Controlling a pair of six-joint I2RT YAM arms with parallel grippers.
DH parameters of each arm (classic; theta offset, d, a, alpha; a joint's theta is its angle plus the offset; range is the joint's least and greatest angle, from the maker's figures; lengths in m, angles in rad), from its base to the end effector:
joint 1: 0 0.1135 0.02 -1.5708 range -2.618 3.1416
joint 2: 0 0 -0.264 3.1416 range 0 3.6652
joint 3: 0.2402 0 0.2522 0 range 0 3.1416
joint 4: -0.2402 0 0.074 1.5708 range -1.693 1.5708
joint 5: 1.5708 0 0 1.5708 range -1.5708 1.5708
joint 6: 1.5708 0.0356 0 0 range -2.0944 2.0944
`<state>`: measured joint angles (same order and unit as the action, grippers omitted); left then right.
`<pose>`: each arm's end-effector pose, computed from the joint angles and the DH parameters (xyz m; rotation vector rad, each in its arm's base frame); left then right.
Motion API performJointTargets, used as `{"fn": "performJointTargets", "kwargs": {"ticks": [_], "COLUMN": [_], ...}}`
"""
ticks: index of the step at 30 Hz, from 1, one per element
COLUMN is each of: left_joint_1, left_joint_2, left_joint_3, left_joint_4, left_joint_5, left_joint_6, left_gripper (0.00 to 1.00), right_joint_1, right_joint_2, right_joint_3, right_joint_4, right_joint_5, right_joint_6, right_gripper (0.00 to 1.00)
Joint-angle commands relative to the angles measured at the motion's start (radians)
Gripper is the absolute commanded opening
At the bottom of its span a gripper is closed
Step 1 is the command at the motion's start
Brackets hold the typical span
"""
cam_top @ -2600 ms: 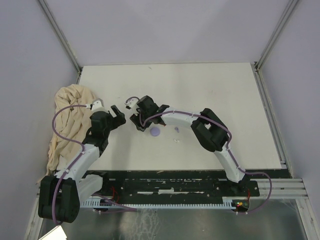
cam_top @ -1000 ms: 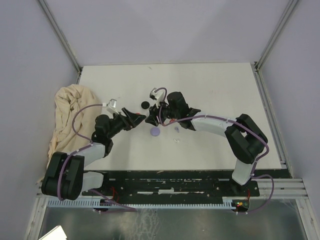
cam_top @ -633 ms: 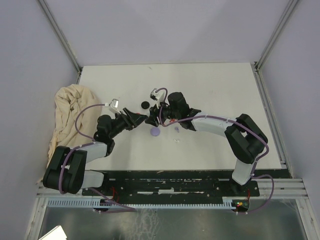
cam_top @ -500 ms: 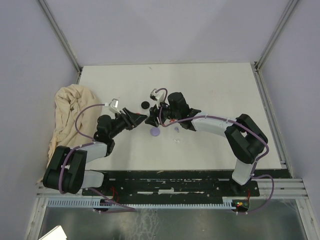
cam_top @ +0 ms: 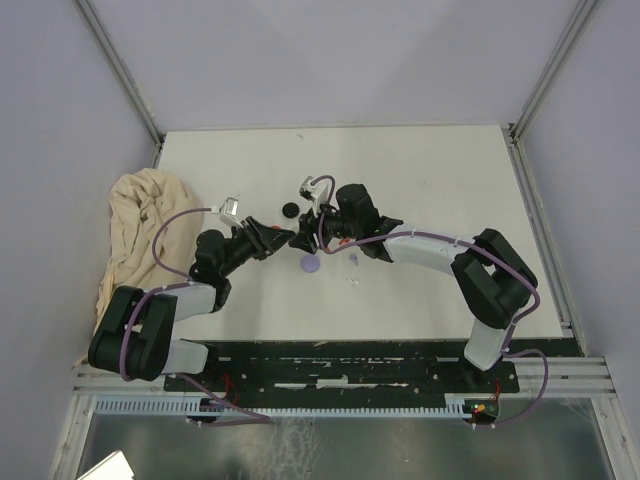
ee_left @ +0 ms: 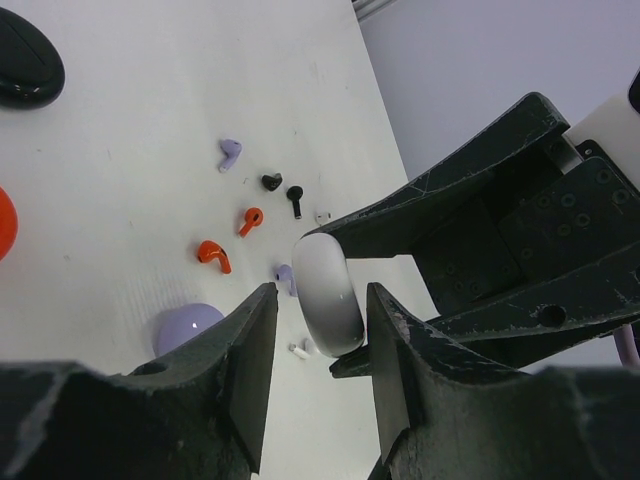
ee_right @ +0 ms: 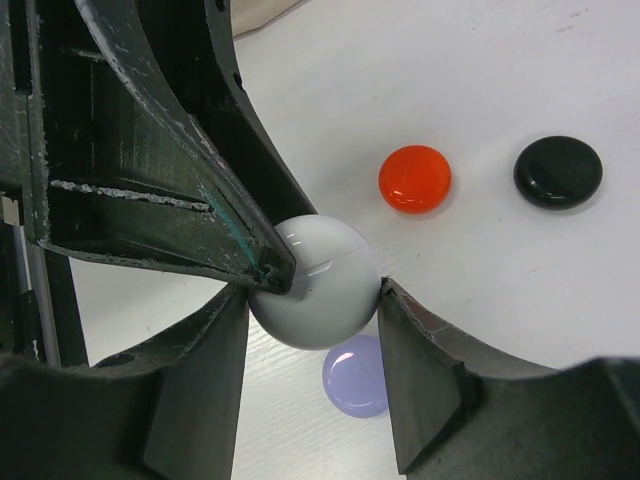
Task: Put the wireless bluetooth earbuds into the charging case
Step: Pick up the charging case at the center of the board.
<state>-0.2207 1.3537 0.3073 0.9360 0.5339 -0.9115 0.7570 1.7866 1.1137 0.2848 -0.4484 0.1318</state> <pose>0.2319 -0.0706 0.1778 -0.1933 1.8295 -1.2705 0.2828 0.2884 0.2255 -0.9232 1.8422 1.0074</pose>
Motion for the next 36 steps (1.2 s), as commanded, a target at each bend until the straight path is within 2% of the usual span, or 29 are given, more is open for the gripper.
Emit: {"fn": "performJointTargets", "kwargs": {"ticks": [1, 22, 34, 36], "left_joint_1": [-0.005, -0.005, -0.005, -0.005], "left_joint_2": [0.002, -0.034, -0.031, -0.030], "left_joint_3": [0.009, -0.010, -0.012, -0.011], "left_joint_4": [0.070, 0.079, 0.087, 0.089], "left_joint_5": [0.009, -0.023, -0.019, -0.019], "left_joint_6": [-0.028, -0.034, -0.036, -0.037], "left_gripper": [0.47, 0.42, 0.25, 0.19], "right_joint_1": [-0.002, -0.003, -0.003, -0.005], "right_joint_2": [-0.038, -0.035, -0.033, -0.033], "right_joint_3": [-0.002, -0.008, -0.009, -0.008], "right_joint_4": [0.057, 0.059, 0.060, 0.060], "right_joint_5": [-0.026, -0.025, -0.024, -0.022], "right_joint_6": [0.006, 0.003, 0.004, 0.007], "right_gripper": [0.21, 0.20, 0.21, 0.26]}}
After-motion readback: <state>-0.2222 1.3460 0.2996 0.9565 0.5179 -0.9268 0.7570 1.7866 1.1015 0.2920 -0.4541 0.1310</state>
